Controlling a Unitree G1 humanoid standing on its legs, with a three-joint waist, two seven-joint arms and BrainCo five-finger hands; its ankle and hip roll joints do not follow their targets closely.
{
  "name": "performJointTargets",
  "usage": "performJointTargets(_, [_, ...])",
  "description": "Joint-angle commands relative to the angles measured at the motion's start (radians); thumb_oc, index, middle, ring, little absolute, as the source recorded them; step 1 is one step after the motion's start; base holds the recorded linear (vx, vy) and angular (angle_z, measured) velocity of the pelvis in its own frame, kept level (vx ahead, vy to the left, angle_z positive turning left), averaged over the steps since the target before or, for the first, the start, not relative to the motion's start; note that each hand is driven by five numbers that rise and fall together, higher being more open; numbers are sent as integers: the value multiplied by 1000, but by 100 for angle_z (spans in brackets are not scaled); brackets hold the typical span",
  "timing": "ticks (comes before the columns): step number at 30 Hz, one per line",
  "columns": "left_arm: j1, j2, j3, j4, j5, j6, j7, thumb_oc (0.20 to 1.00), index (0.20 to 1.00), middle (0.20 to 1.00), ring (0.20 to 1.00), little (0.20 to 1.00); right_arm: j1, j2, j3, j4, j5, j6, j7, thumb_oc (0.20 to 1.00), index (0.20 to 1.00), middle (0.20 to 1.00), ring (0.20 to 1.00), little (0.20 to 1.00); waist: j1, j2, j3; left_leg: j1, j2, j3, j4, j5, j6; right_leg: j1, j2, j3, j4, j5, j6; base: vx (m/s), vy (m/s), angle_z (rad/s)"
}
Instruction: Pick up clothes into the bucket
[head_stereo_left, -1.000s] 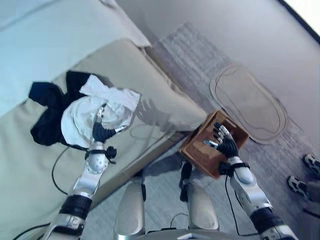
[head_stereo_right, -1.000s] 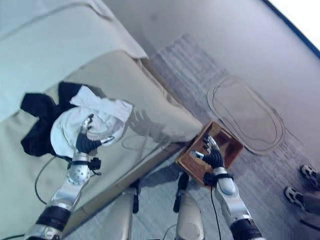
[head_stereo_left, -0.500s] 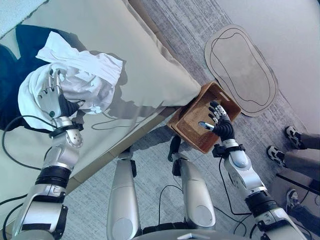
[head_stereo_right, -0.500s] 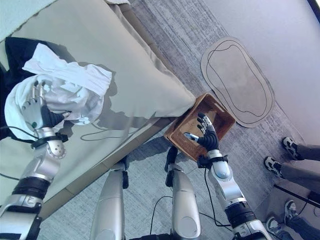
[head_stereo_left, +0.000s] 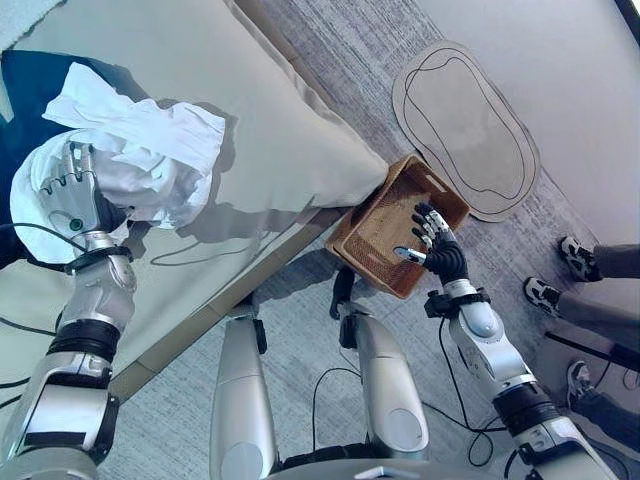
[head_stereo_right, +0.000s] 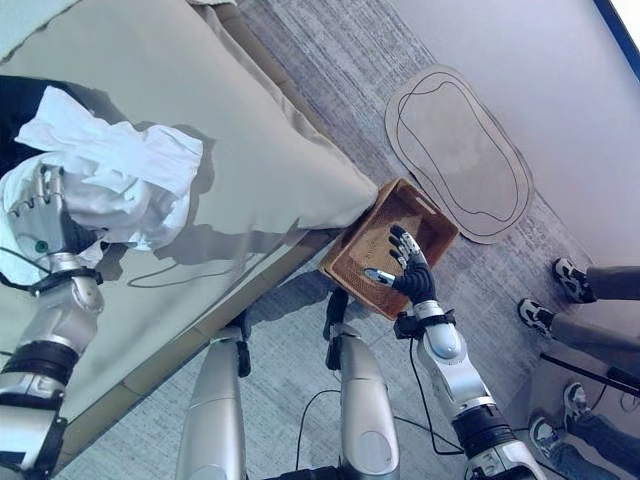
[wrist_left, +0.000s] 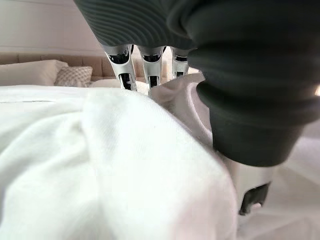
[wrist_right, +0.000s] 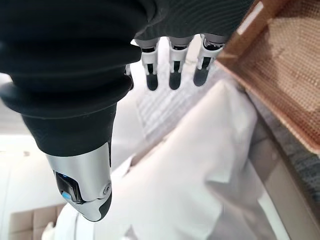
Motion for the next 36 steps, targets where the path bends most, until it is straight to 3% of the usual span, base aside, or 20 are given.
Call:
performJointTargets(1, [12, 29, -12, 56, 15, 20, -53, 357, 357, 357, 357, 357, 41, -39, -4, -72, 9, -58, 14, 1000, 1000, 1000, 1000, 1000, 6, -19, -80, 8, 40, 39, 93, -104, 10, 49, -103, 15, -64, 72, 94, 0, 0, 0])
performJointTargets(2, [10, 28, -15, 64, 10, 19, -63, 200, 200, 200, 200, 200, 41, -38, -3, -72, 8, -56, 16, 1000, 1000, 1000, 1000, 1000, 5, -19, -81, 12, 41, 41, 89, -103, 10, 52, -101, 16, -68, 74, 94, 0, 0, 0])
performJointTargets(15, [115, -33, 4, -40, 26, -24, -104, 200, 200, 200, 200, 200, 57, -27, -17, -52, -6, -40, 26, 1000, 1000, 1000, 1000, 1000, 27, 0, -105, 109, 33, 58, 20, -89, 6, 143, -104, 11, -137, 94, 99, 20, 1, -2])
performJointTargets(21, [215, -97, 15, -135, 39, -60, -142, 200, 200, 200, 200, 200, 69, -21, -26, -18, -39, -20, 24, 1000, 1000, 1000, 1000, 1000, 63, 26, -143, 236, 23, 66, -98, -54, -3, 260, -110, -2, -229, 123, 104, 53, -27, -9])
performJointTargets(28, [317, -152, 52, -309, -15, -145, -208, 200, 200, 200, 200, 200, 87, -15, -55, 20, -77, 9, 28, 1000, 1000, 1000, 1000, 1000, 86, 48, -201, 348, 21, 58, -232, -1, -15, 356, -96, -36, -309, 148, 105, 40, -59, 10])
performJointTargets(36, [394, -214, 80, -561, -221, -309, -300, 200, 200, 200, 200, 200, 120, 3, -84, 52, -89, 29, 28, 1000, 1000, 1000, 1000, 1000, 100, 69, -263, 429, 27, 56, -351, 61, -30, 428, -85, -76, -373, 163, 106, 37, -49, 9])
